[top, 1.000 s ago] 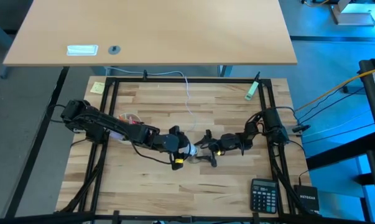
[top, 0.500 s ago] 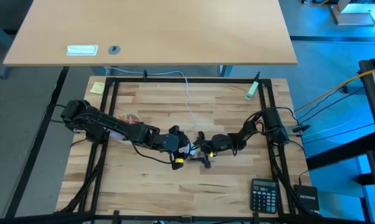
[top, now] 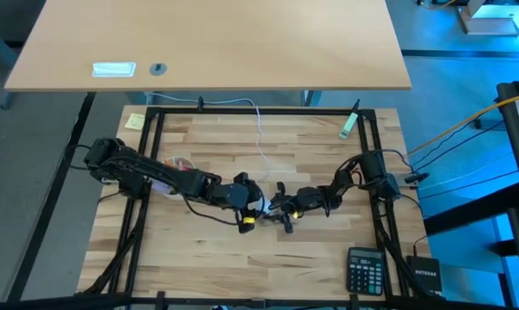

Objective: Screw lightbulb
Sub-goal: Insert the lightbulb into the lamp

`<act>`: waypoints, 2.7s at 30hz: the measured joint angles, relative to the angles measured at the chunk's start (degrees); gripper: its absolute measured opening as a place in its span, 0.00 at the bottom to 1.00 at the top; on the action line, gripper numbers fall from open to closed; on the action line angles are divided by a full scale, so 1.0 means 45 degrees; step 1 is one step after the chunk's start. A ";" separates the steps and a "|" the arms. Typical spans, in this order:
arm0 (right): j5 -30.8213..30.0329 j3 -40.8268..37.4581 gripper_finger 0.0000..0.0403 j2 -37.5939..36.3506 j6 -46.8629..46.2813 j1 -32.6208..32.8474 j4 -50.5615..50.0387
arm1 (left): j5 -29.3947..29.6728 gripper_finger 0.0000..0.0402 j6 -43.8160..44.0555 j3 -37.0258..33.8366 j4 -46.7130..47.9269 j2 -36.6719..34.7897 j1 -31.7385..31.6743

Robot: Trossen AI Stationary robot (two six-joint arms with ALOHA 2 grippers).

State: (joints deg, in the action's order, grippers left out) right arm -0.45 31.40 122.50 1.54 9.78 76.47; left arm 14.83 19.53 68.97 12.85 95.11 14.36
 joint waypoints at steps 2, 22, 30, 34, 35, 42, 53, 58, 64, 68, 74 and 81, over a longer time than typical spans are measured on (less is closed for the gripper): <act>-0.0018 0.0053 0.45 -0.0007 -0.0169 -0.0001 -0.0013 | 0.0000 0.52 0.0009 0.0000 0.0021 0.0000 -0.0056; -0.2559 0.0888 0.45 -0.1396 -0.0496 -0.0024 -0.3165 | 0.2382 0.52 0.3062 0.0301 0.1186 -0.0019 -0.0100; -0.4690 0.2325 0.45 -0.1457 -0.0576 -0.0015 -0.5636 | 0.3284 0.52 0.4270 0.0296 0.2529 -0.0019 -0.0225; -0.4750 0.2778 0.45 -0.1482 -0.1053 -0.0015 -0.6069 | 0.3761 0.52 0.4571 0.0296 0.2780 -0.0019 -0.0165; -0.4738 0.2907 0.45 -0.1550 -0.1216 -0.0015 -0.6365 | 0.3909 0.52 0.4575 0.0296 0.2787 -0.0019 -0.0152; -0.4667 0.3384 0.45 -0.1919 -0.1303 -0.0029 -0.7238 | 0.4281 0.52 0.4607 0.0296 0.2948 -0.0044 -0.0069; -0.4080 0.3389 0.45 -0.2501 -0.1737 -0.0019 -0.7944 | 0.4257 0.52 0.3957 0.0319 0.2906 -0.0180 0.0235; -0.4010 0.3425 0.45 -0.2531 -0.1772 -0.0019 -0.7979 | 0.3879 0.52 0.3921 0.0316 0.3100 -0.0330 0.0191; -0.3591 0.3916 0.45 -0.2432 -0.2007 -0.0170 -0.8745 | 0.3028 0.52 0.3900 0.0395 0.3798 -0.0354 -0.0039; -0.3556 0.4216 0.45 -0.2331 -0.2023 -0.0243 -0.8974 | 0.2792 0.52 0.3245 0.1191 0.5184 -0.0311 -0.0165; -0.3421 0.4241 0.45 -0.2307 -0.2254 -0.0297 -0.8832 | 0.2733 0.52 0.2834 0.1507 0.5398 -0.0198 -0.0245; -0.2964 0.4211 0.45 -0.2270 -0.1927 -0.0262 -0.8625 | 0.2661 0.52 0.3235 0.1522 0.5294 -0.0053 -0.0189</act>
State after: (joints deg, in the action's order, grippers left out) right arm -13.78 50.35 112.28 -7.13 8.60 37.66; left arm 26.81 34.09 75.82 36.68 94.87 13.51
